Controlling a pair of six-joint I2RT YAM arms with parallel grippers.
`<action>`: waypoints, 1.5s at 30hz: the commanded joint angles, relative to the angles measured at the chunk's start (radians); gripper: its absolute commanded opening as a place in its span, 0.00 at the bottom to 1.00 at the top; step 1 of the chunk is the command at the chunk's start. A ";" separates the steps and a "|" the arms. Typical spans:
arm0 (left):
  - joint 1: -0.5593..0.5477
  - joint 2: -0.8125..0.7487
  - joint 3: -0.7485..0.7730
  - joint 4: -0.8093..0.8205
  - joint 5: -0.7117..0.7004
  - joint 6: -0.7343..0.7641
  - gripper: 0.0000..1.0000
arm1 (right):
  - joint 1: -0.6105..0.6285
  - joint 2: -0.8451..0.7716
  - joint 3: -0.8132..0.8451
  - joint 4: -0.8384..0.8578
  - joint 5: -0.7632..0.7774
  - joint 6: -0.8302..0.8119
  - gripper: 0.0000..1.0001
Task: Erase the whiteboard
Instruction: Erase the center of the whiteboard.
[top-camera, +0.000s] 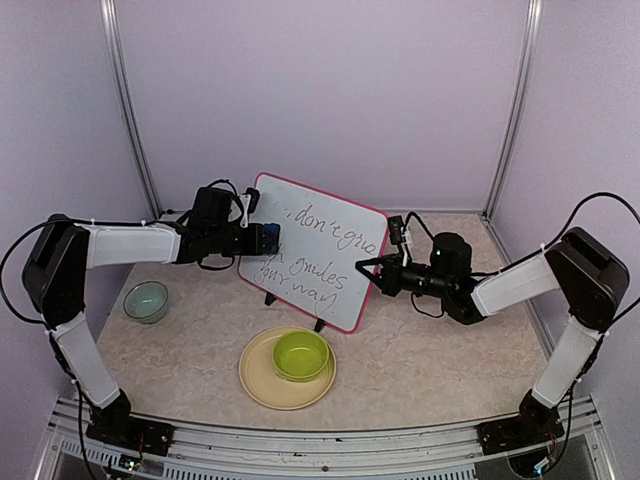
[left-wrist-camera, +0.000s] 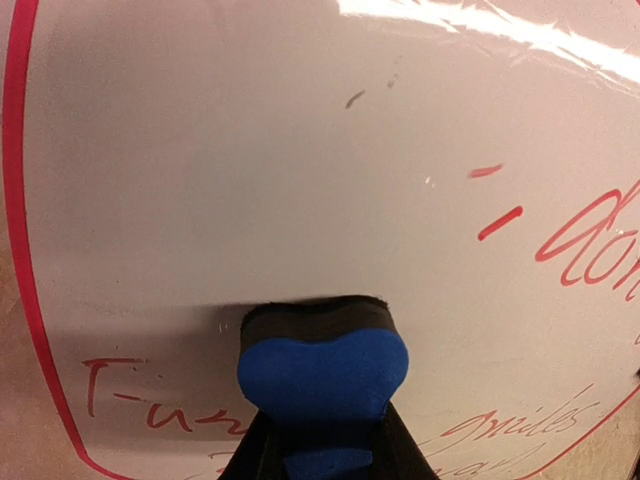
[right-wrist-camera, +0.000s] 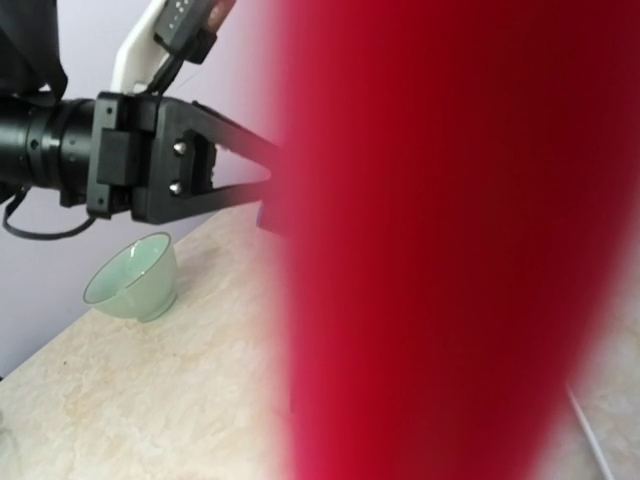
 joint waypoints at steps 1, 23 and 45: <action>-0.022 0.035 -0.016 -0.030 -0.023 -0.006 0.01 | 0.042 0.094 -0.075 -0.371 -0.119 -0.208 0.00; -0.042 0.051 0.167 -0.108 -0.023 0.026 0.01 | 0.043 0.106 -0.070 -0.380 -0.114 -0.210 0.00; -0.052 0.031 -0.037 -0.018 -0.039 -0.015 0.00 | 0.043 0.117 -0.064 -0.380 -0.120 -0.210 0.00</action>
